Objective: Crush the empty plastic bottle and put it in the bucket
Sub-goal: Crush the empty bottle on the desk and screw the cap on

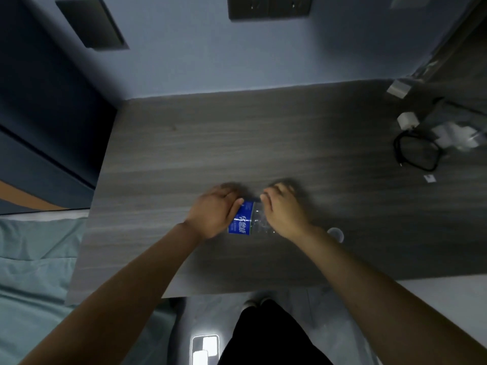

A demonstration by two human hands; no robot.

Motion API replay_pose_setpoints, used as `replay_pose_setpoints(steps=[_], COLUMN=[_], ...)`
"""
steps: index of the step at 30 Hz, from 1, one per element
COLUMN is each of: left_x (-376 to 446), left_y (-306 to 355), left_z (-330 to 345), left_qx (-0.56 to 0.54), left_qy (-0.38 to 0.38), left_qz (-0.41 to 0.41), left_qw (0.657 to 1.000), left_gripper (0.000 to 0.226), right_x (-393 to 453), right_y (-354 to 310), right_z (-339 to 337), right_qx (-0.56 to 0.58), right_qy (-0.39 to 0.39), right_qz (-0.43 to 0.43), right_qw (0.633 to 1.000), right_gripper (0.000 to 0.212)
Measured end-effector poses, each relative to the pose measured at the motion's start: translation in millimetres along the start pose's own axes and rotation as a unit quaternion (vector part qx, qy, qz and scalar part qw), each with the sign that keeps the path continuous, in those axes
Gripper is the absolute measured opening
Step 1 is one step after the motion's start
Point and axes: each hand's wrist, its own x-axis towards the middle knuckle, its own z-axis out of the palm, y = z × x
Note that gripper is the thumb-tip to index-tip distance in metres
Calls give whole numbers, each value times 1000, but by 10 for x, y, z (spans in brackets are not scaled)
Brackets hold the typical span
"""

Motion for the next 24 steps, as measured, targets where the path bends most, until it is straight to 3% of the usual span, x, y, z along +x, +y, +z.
replay_pose_setpoints(steps=[5,12,20,24], left_x=[15,148,179,187], left_y=[-52,-66,-42,-33], left_z=[34,116,362,461], left_qx=[29,-13,136,193], left_qy=[-12,2,-10,5], left_qz=[61,17,36,39], left_qw=[998,1000,990,980], left_gripper=[41,45,65,61], right_x=[35,59,70,71], right_y=[-19,73,94,66], right_z=[187,262,397,495], right_qx=[-18,4,-79,-132], right_qy=[-54,-37,-29,-13], right_qz=[15,0,3,11], right_qw=[998,999,996,991], right_gripper=[44,52,57,57])
